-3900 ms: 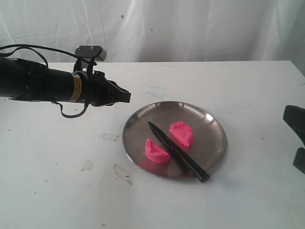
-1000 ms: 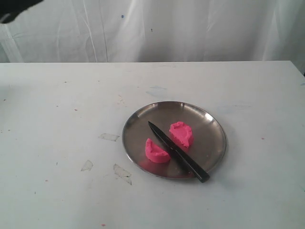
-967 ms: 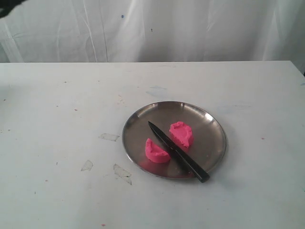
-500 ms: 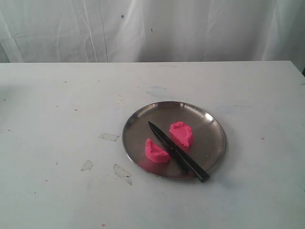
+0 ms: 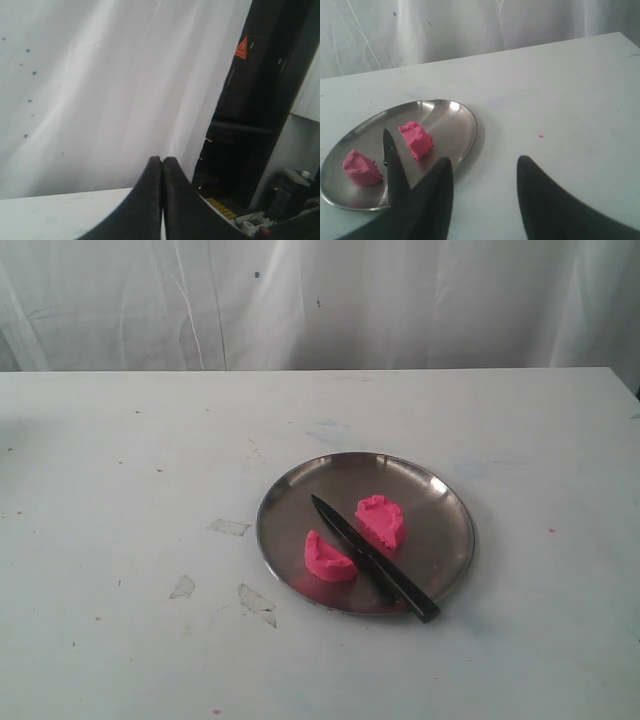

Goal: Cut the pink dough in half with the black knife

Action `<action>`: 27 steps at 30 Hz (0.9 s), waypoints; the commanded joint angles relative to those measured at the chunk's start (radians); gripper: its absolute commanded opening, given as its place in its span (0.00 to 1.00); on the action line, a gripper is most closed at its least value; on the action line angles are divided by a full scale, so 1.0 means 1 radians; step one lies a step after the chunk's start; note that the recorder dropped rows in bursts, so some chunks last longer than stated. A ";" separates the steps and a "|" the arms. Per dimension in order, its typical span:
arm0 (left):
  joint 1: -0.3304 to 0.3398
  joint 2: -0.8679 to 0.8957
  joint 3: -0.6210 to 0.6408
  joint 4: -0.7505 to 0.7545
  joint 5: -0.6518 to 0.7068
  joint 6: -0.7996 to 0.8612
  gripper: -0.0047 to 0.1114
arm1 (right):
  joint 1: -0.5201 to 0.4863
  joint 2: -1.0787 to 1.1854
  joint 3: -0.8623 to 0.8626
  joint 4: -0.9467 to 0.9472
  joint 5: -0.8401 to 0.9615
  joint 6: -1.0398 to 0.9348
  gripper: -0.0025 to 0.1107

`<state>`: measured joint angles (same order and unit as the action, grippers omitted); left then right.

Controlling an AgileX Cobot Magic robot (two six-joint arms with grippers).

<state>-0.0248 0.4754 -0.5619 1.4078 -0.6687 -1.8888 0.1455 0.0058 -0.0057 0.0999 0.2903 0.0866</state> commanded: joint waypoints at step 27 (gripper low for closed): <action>-0.132 -0.148 0.182 -1.197 0.294 1.364 0.04 | -0.007 -0.006 0.006 0.002 0.000 0.003 0.37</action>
<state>-0.1314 0.3536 -0.3850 0.3029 -0.5027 -0.6353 0.1455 0.0058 -0.0057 0.0999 0.2903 0.0866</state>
